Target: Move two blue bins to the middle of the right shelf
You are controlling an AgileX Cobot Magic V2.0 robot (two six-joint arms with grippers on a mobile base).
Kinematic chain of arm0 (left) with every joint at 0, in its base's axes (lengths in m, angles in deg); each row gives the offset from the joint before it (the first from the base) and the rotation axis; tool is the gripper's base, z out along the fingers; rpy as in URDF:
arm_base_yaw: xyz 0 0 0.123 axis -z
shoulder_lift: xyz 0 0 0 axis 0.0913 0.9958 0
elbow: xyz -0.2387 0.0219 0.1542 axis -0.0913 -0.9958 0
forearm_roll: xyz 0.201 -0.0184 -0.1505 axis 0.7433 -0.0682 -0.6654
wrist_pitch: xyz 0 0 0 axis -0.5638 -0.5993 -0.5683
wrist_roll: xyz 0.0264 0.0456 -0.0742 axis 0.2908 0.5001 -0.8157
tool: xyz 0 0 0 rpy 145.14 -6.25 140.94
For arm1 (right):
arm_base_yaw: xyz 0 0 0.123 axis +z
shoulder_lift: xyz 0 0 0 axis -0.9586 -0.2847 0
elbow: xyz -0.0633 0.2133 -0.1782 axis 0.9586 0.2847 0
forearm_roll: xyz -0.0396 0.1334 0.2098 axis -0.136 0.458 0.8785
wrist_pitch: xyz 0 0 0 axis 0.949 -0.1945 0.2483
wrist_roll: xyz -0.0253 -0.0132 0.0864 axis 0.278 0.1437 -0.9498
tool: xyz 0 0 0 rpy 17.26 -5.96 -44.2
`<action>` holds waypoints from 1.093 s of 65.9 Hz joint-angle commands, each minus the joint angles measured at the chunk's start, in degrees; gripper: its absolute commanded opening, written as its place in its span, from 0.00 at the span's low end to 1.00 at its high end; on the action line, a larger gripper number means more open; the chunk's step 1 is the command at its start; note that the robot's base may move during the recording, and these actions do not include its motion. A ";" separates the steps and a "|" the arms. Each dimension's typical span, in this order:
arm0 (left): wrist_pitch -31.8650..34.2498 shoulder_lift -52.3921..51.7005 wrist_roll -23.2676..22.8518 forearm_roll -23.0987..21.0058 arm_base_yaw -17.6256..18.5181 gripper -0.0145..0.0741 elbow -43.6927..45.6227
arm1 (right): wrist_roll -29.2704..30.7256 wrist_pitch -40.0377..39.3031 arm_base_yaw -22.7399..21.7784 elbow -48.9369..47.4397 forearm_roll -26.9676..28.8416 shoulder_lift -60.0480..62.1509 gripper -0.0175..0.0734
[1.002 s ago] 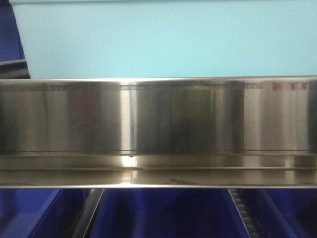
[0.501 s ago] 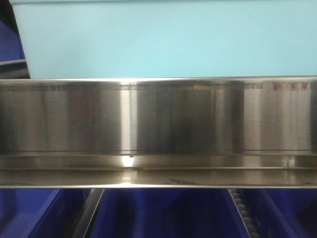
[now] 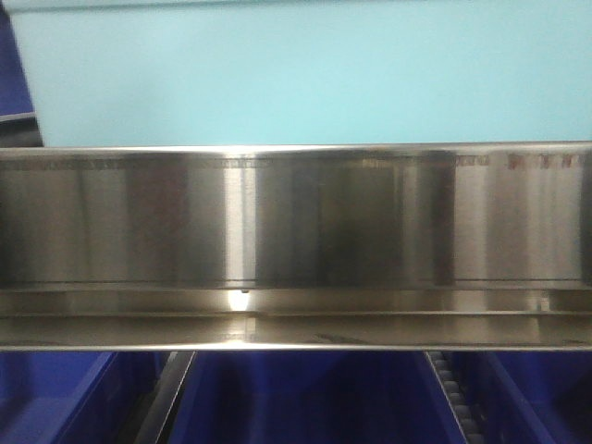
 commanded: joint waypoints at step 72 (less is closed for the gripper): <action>1.05 -9.39 0.30 -0.93 0.19 0.04 16.42 | 0.54 -3.91 -0.21 -11.66 -1.35 11.44 0.02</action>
